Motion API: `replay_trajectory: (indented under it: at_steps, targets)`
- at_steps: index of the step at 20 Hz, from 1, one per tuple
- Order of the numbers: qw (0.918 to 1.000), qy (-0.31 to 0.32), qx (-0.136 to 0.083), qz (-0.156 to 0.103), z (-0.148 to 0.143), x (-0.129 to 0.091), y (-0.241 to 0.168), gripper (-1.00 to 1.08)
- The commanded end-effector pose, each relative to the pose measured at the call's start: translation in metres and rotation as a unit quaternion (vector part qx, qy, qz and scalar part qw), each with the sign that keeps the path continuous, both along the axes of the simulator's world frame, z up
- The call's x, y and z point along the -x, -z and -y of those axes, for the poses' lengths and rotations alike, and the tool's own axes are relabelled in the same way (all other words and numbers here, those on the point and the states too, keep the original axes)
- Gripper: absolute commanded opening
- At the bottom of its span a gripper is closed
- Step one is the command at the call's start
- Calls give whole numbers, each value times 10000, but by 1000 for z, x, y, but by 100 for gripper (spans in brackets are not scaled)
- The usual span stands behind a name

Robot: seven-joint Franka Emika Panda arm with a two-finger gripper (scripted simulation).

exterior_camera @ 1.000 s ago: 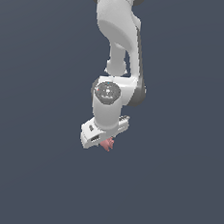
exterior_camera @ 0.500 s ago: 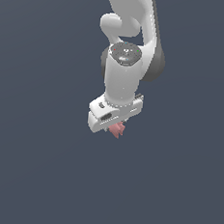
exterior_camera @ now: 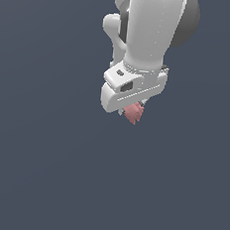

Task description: Pick up the object and move it to a goal position.

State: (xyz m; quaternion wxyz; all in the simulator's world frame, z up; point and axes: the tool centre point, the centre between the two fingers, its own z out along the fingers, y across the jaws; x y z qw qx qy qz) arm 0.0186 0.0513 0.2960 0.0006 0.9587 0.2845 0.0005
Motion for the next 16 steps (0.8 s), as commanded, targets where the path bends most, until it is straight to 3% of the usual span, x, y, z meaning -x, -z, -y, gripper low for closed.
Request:
replay_trajectory:
  at_steps: [1, 8, 16]
  targets:
    - [10000, 3, -1, -7, -6, 3, -20, -100]
    - [10000, 7, -5, -6, -16, 7, -52, -100]
    - [10000, 7, -5, -6, -17, 6, -54, -100]
